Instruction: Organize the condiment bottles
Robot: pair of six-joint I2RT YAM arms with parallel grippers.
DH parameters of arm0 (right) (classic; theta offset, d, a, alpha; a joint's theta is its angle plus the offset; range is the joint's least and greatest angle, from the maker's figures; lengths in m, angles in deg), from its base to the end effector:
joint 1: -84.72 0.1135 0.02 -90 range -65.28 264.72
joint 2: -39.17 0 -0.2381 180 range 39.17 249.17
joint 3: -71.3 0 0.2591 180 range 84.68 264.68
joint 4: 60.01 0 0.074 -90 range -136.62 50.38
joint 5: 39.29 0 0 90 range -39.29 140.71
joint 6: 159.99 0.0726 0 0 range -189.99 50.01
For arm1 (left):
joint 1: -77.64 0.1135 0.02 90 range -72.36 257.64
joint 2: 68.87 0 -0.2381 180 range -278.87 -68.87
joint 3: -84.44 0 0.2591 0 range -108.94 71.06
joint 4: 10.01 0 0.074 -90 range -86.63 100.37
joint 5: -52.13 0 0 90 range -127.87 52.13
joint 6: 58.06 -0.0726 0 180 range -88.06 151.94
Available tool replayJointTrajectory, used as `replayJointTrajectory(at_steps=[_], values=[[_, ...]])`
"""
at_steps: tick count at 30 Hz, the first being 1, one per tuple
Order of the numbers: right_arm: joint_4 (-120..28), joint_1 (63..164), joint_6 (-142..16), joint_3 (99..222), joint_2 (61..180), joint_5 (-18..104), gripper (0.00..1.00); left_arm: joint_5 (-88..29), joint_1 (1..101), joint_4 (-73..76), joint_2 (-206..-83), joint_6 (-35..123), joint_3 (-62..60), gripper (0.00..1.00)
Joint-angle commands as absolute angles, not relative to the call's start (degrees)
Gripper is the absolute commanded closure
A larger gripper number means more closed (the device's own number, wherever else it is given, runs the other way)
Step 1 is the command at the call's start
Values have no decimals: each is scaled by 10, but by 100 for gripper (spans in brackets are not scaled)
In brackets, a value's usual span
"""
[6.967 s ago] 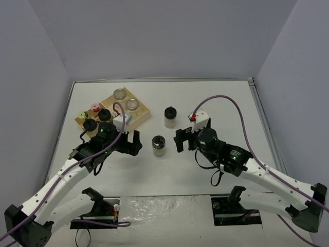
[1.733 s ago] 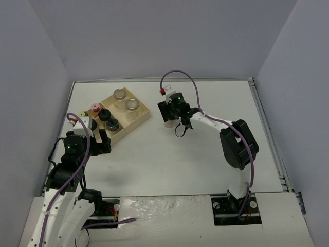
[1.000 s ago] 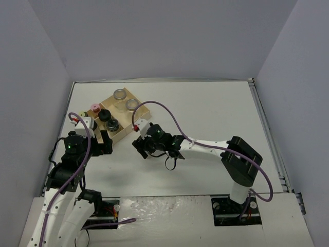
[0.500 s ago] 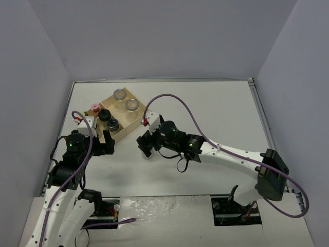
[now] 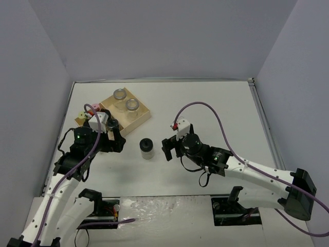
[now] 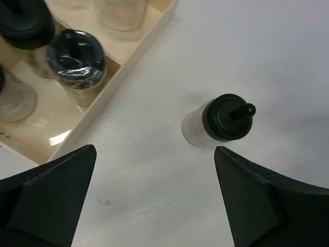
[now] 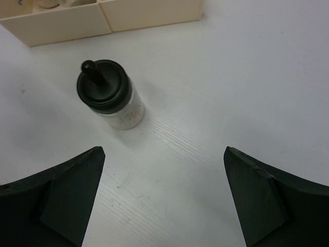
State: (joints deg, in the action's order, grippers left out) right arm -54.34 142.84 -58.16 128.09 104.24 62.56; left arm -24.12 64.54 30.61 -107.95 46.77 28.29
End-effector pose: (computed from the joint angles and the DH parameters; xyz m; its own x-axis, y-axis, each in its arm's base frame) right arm 0.1800 0.2611 0.2571 -0.2734 -0.0597 -0.9600 -0.6843 0.7135 0.1505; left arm 0.2058 -0.0656 0.2819 -0.4869 -0.1420 -0.8619 0.3184 0.8900 -0.3264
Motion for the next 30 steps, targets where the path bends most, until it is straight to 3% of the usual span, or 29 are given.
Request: replayJointTrajectory(at_steps=[1,6,12,30], values=[[-531,1390,-502,1254,957,715,3,-300,524,235,-1142,490,249,3],[-486,1337,-443,1214,857,722,3,-455,373,223,-1217,502,215,3],[-423,1327,-431,1209,797,731,3,-501,315,188,-1295,522,198,3],[-395,1326,-420,1196,757,733,3,-529,303,199,-1450,581,159,3]])
